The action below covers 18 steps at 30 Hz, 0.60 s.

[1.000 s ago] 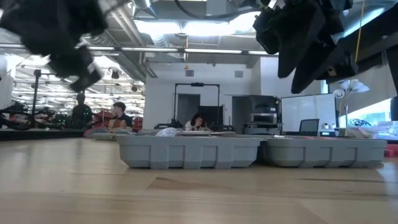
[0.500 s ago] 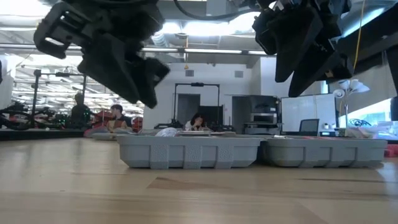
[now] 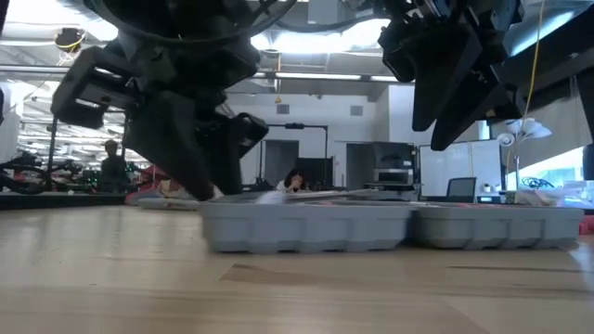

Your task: Prefit tool cases

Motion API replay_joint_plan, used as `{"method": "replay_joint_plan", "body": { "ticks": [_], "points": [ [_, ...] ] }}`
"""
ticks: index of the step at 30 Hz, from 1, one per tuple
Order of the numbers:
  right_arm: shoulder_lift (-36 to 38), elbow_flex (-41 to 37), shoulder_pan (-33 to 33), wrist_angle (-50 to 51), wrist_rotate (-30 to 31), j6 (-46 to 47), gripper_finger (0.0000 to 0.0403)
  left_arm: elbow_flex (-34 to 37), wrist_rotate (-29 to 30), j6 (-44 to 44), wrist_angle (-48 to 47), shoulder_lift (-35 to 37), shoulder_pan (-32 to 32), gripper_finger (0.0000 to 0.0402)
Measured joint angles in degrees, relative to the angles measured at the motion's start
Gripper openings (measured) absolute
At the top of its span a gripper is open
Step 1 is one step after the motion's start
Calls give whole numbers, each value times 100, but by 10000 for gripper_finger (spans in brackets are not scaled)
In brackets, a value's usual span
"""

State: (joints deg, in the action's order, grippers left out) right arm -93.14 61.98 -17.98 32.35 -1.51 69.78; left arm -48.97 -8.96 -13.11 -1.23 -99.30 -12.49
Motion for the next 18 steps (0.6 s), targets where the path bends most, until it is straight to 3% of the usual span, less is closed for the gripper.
{"method": "replay_joint_plan", "body": {
  "ticks": [9, 18],
  "points": [
    [0, 0, 0, 55, 60, -2, 138, -13, 91, 68, 244, -165, 4, 141],
    [-2, 0, 0, 57, 102, -2, 138, -329, 408, 530, 201, 150, 2, 141]
  ]
}}
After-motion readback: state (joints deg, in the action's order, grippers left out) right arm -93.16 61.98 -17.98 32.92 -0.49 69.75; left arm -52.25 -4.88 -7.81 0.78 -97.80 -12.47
